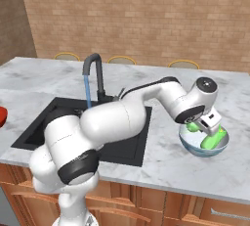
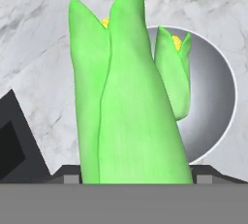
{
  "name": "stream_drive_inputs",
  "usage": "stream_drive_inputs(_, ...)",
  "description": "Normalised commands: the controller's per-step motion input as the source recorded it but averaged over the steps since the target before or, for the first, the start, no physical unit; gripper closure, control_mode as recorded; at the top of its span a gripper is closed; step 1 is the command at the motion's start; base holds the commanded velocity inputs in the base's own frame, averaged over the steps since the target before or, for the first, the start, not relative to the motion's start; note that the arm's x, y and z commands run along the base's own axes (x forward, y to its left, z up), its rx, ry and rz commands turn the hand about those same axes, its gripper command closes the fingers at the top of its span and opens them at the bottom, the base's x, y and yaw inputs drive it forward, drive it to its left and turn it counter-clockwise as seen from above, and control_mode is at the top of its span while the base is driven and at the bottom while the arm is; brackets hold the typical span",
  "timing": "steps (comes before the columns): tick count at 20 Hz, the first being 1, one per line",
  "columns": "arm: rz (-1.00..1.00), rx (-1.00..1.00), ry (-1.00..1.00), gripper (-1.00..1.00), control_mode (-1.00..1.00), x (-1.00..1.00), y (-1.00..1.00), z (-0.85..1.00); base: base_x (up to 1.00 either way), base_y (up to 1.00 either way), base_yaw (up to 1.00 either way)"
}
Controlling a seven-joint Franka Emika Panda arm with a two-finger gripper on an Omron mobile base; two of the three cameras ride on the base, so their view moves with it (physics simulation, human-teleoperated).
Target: Pick the corns from the sink and place them in one bowl. Place the mango in the other bowl. Then turn off the sink faucet.
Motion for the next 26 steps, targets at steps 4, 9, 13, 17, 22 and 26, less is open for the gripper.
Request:
stream_drive_inputs(4, 0.00, 0.00, 0.03, 1.00, -1.00, 0.03, -0.06, -0.15, 0.00, 0.00, 0.00)
stream_drive_inputs(9, 0.00, 0.00, 0.13, 1.00, -1.00, 0.02, 0.11, -0.18, 0.00, 0.00, 0.00)
stream_drive_inputs(13, 0.00, 0.00, 0.14, 1.00, -1.00, 0.19, 0.04, -0.16, 0.00, 0.00, 0.00)
stream_drive_inputs(17, 0.00, 0.00, 0.13, 1.00, -1.00, 0.14, 0.00, -0.24, 0.00, 0.00, 0.00)
stream_drive_inputs(22, 0.00, 0.00, 0.12, -1.00, -1.00, 0.08, -0.04, -0.23, 0.00, 0.00, 0.00)
stream_drive_inputs(26, 0.00, 0.00, 0.06, -1.00, -1.00, 0.00, -0.20, 0.01, 0.00, 0.00, 0.00)
